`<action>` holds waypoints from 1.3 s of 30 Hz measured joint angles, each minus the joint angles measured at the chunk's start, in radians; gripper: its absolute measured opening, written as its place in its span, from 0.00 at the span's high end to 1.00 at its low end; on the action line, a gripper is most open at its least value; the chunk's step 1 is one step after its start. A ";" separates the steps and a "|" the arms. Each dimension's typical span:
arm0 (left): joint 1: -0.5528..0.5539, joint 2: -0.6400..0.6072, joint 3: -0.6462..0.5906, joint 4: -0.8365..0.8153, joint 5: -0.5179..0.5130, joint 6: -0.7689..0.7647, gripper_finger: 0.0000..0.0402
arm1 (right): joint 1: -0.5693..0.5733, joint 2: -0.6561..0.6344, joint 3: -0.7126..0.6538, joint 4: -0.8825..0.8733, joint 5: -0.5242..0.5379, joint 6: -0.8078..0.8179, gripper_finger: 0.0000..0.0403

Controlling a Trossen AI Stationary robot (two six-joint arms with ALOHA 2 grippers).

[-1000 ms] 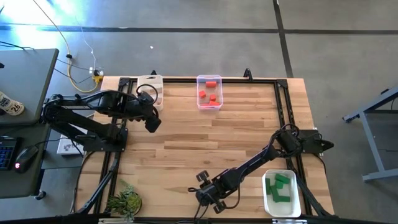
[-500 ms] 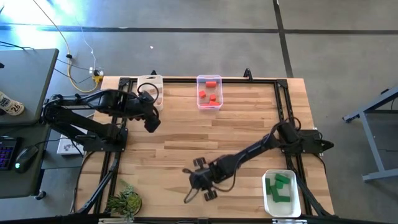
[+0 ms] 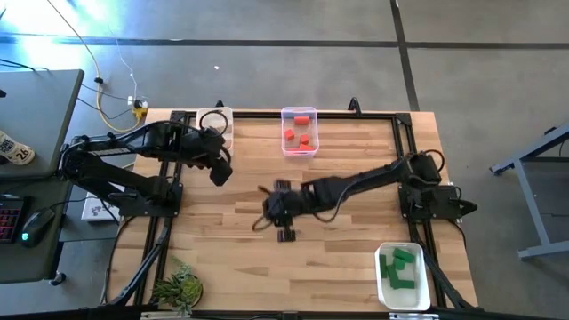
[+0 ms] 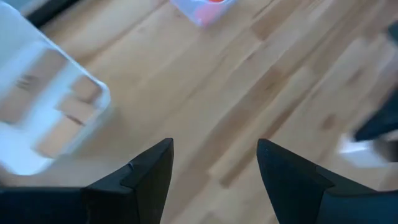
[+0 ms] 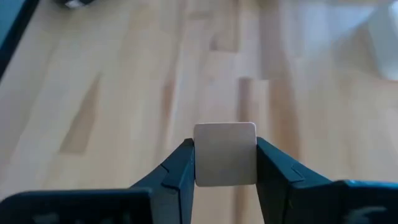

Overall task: Sort & place blocks by color
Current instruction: Put the brown block into the top white bin

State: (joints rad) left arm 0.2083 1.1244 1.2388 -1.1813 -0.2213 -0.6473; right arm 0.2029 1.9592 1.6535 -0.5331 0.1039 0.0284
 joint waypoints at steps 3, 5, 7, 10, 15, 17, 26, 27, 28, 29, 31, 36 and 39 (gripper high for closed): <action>0.026 0.000 0.000 0.055 0.054 -0.055 0.46 | -0.039 -0.030 0.000 0.014 0.037 -0.044 0.75; 0.046 0.000 0.000 0.099 0.079 -0.081 0.46 | -0.062 -0.048 0.000 0.029 0.068 -0.079 0.75; 0.065 0.000 0.000 0.143 0.096 -0.083 0.46 | -0.082 -0.057 0.000 0.040 0.098 -0.114 0.74; 0.096 0.000 0.000 0.190 0.121 -0.084 0.46 | -0.106 -0.067 0.000 0.054 0.151 -0.167 0.74; 0.138 0.005 0.000 0.248 0.140 -0.097 0.46 | -0.129 -0.071 0.000 0.098 0.240 -0.263 0.74; 0.148 0.013 0.000 0.270 0.140 -0.109 0.46 | -0.134 -0.071 0.000 0.124 0.276 -0.301 0.74; 0.180 0.066 0.000 0.346 0.202 -0.076 0.46 | -0.155 -0.071 0.000 0.231 0.419 -0.412 0.74; 0.182 0.073 0.000 0.352 0.212 -0.074 0.46 | -0.158 -0.071 0.000 0.235 0.421 -0.413 0.74; 0.185 0.081 0.000 0.362 0.219 -0.074 0.46 | -0.163 -0.071 0.000 0.236 0.424 -0.413 0.74; 0.185 0.087 0.000 0.376 0.225 -0.074 0.46 | -0.167 -0.071 0.000 0.233 0.432 -0.413 0.74; 0.185 0.095 0.000 0.392 0.245 -0.075 0.46 | -0.171 -0.071 0.000 0.231 0.453 -0.414 0.74; 0.185 0.096 0.000 0.432 0.251 -0.085 0.46 | -0.173 -0.071 0.000 0.232 0.476 -0.441 0.74; 0.185 0.096 0.000 0.435 0.211 -0.116 0.46 | -0.170 -0.071 0.000 0.233 0.476 -0.460 0.74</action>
State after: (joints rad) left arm 0.3931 1.2201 1.2392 -0.7467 -0.0100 -0.7635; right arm 0.0328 1.8885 1.6539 -0.3003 0.5798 -0.4313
